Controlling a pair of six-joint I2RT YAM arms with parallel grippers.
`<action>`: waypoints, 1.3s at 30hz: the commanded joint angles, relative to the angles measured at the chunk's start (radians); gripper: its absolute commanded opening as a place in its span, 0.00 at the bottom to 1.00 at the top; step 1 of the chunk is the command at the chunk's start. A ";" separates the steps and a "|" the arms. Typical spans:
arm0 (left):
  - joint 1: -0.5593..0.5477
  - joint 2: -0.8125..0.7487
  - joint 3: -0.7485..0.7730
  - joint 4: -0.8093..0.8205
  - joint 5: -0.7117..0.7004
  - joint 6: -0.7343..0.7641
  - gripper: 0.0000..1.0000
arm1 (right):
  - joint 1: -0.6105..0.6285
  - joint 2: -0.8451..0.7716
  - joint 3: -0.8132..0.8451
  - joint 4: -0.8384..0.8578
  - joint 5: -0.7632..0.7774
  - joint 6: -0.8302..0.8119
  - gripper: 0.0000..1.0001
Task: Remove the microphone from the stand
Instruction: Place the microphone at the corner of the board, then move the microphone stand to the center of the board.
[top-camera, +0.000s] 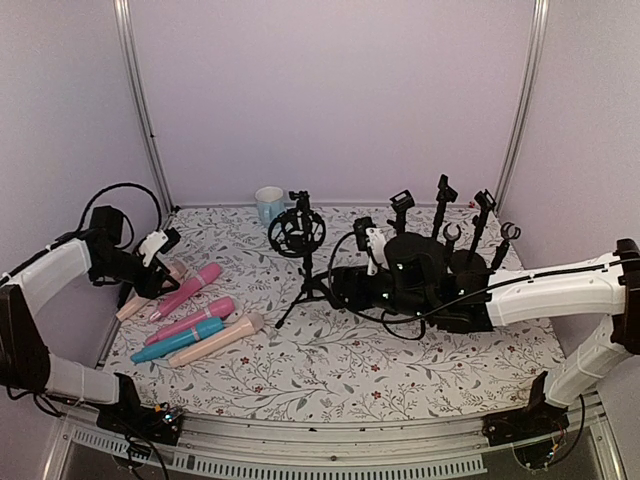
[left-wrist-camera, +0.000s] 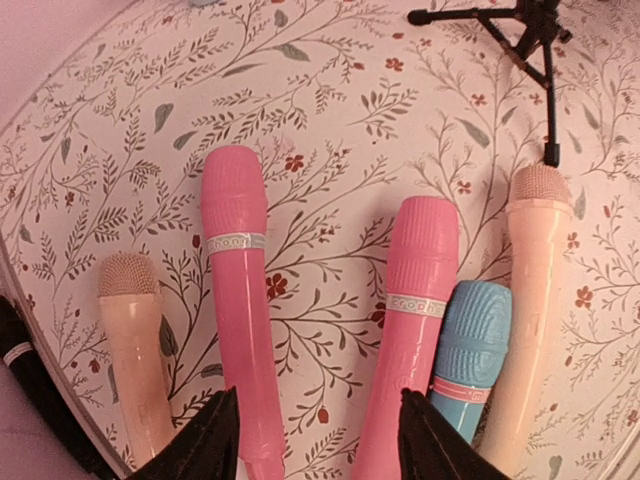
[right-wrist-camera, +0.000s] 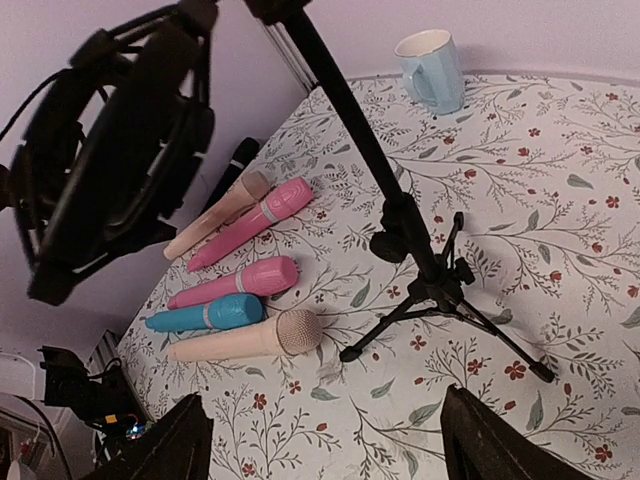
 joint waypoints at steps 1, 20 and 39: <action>-0.040 -0.047 0.024 -0.083 0.068 -0.014 0.56 | -0.086 0.068 -0.015 0.091 -0.183 0.146 0.76; -0.091 -0.119 0.020 -0.119 0.073 -0.007 0.57 | -0.265 0.413 0.114 0.426 -0.687 0.467 0.62; -0.136 -0.114 0.033 -0.118 0.065 -0.020 0.56 | -0.297 0.539 0.221 0.504 -0.683 0.547 0.51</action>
